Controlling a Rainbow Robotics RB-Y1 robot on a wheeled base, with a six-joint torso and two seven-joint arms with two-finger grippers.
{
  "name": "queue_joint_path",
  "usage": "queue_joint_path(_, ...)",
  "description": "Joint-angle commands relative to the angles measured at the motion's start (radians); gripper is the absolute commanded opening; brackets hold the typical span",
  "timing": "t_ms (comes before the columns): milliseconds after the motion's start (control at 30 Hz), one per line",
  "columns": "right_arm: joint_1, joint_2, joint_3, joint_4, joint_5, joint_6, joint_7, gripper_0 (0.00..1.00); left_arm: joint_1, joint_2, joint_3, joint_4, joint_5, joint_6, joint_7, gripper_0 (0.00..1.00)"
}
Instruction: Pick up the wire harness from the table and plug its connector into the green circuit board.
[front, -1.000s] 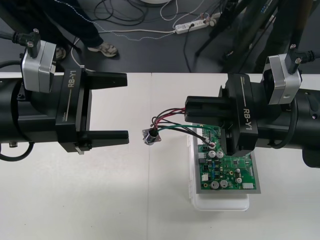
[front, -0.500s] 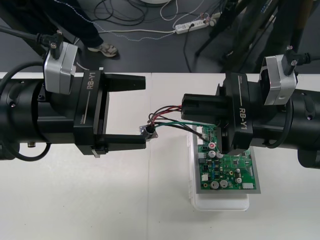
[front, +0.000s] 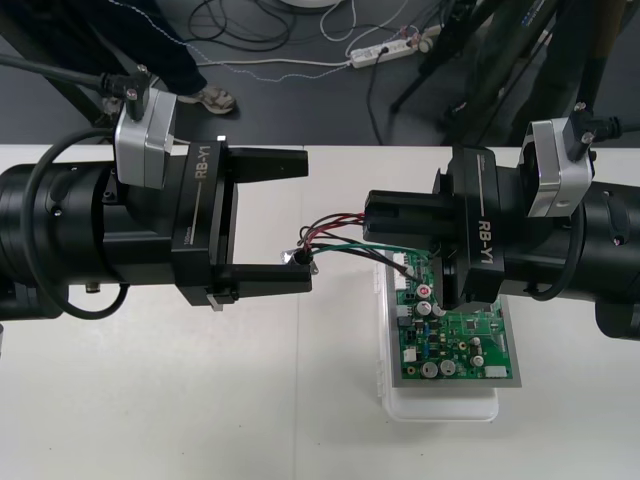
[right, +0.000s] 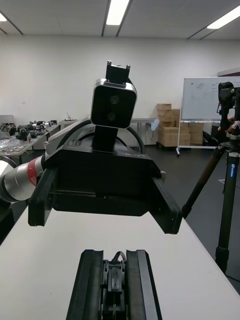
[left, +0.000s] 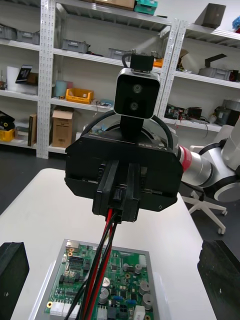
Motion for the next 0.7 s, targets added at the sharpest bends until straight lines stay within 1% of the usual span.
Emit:
queue_joint_path(33, 0.018, 0.008, 0.014, -0.037, 0.016, 0.01, 0.042, 0.0, -0.033, -0.021, -0.043, 0.037, 0.021, 0.052, -0.156, 1.0)
queue_joint_path(133, 0.018, 0.008, 0.013, -0.037, 0.019, 0.012, 0.042, 0.0, -0.036, -0.021, -0.051, 0.059, 0.035, 0.052, -0.205, 1.0)
queue_joint_path(367, 0.017, 0.008, 0.013, -0.037, 0.018, 0.012, 0.043, 0.0, -0.04, -0.021, -0.058, 0.071, 0.047, 0.052, -0.208, 1.0)
queue_joint_path(533, 0.017, 0.008, 0.013, -0.037, 0.019, 0.012, 0.043, 0.0, -0.043, -0.03, -0.081, 0.12, 0.095, 0.052, -0.216, 1.0)
queue_joint_path(700, 0.017, 0.008, 0.014, -0.037, 0.018, 0.013, 0.042, 0.0, -0.043, -0.044, -0.088, 0.136, 0.104, 0.052, -0.219, 1.0)
